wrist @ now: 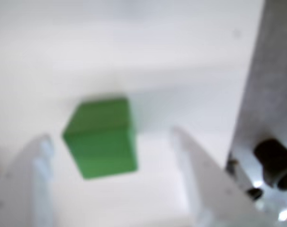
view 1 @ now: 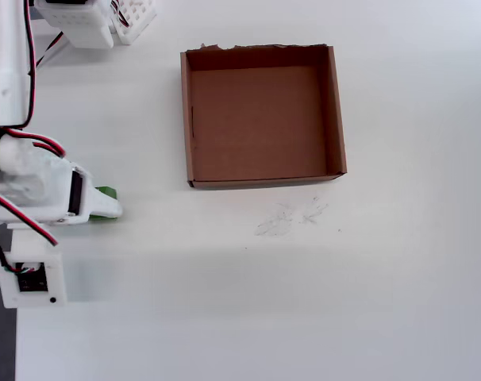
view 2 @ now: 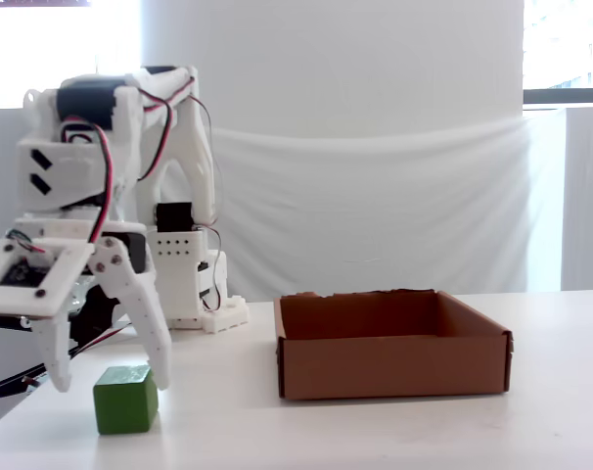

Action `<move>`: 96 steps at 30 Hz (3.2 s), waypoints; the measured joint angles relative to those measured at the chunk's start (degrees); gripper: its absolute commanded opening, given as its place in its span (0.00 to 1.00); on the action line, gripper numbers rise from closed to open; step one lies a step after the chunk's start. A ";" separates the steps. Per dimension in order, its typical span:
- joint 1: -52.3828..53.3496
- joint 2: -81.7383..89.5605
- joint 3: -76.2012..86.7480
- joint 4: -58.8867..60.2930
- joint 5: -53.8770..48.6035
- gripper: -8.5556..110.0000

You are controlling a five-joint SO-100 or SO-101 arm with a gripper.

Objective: Grasp a green cube and put it in a box.

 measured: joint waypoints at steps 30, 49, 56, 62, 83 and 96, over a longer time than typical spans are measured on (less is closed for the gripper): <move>-3.34 0.00 5.54 -7.47 2.99 0.25; -3.69 0.00 6.42 -8.53 4.04 0.21; -3.78 -0.09 1.76 1.32 4.22 0.21; -4.66 -0.09 -5.80 10.99 5.54 0.20; -21.18 3.69 -18.28 19.07 24.87 0.20; -39.46 12.48 -17.40 22.94 39.02 0.20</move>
